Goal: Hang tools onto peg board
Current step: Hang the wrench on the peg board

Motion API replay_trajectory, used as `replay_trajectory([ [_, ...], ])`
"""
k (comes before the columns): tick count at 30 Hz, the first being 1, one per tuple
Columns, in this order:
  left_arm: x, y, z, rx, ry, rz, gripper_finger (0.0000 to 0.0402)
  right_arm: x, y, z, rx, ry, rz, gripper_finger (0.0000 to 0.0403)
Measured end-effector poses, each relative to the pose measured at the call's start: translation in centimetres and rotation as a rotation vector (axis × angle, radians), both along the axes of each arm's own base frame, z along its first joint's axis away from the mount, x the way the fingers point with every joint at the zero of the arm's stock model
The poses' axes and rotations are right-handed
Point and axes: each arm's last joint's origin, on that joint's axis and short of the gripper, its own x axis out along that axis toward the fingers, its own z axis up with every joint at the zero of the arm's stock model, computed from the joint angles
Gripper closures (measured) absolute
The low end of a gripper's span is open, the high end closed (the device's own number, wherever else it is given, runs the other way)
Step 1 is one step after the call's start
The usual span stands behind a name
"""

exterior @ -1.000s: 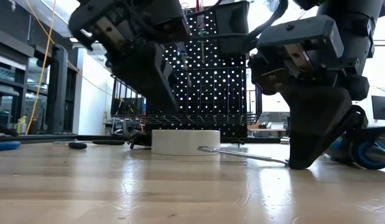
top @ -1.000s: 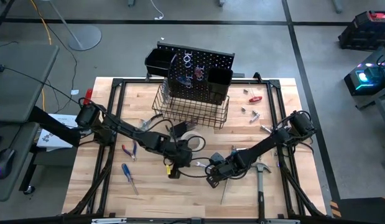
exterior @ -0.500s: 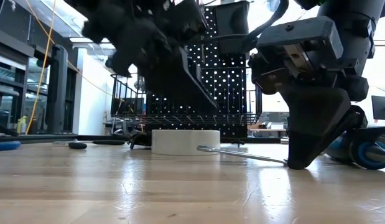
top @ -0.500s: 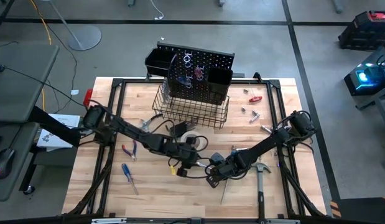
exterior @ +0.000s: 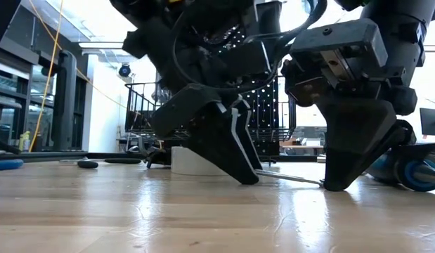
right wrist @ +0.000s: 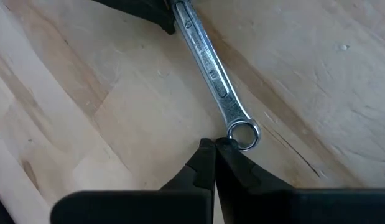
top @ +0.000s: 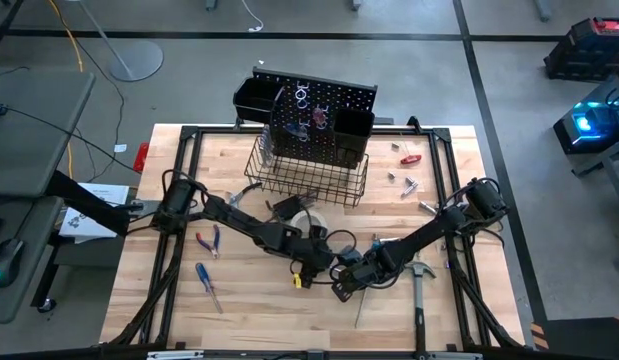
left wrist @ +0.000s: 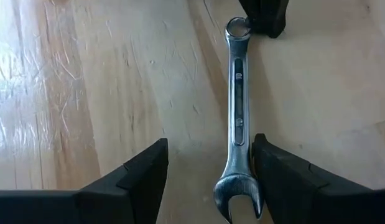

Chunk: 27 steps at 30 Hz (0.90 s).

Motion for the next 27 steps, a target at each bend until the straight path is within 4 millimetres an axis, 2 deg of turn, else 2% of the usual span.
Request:
replay_trajectory([
  [4,0.2,-0.1,-0.5,0.01,0.032,0.004,0.0185,0.0,0.0,0.0,-0.002,-0.001,-0.001,0.0403],
  [6,0.0,-0.1,-0.8,0.02,0.053,0.013,0.0213,0.0,0.0,0.0,-0.003,-0.001,0.0,0.0403],
  [8,-0.1,-0.2,-1.1,0.02,0.077,0.022,0.0275,0.0,0.0,0.0,-0.002,-0.002,0.001,0.0403],
  [10,-0.3,-0.3,-1.6,0.006,0.116,0.015,0.0356,0.0,0.0,0.0,0.001,-0.002,-0.001,0.0403],
  [11,-0.4,-0.5,-1.7,0.001,0.121,0.015,0.0375,0.0,0.0,0.0,0.003,-0.002,-0.001,0.0403],
  [16,-0.9,-1.7,-1.8,0.046,0.123,0.02,0.0395,0.1,0.0,0.2,0.005,-0.01,0.001,0.0403],
  [21,-1.8,-1.6,0.5,-0.01,0.145,0.036,0.0399,0.0,0.2,1.4,-0.033,-0.051,0.041,0.0403],
  [27,-4.4,0.0,4.4,-0.042,0.206,0.106,0.04,-0.2,0.7,6.0,-0.048,-0.192,0.134,0.0403],
])
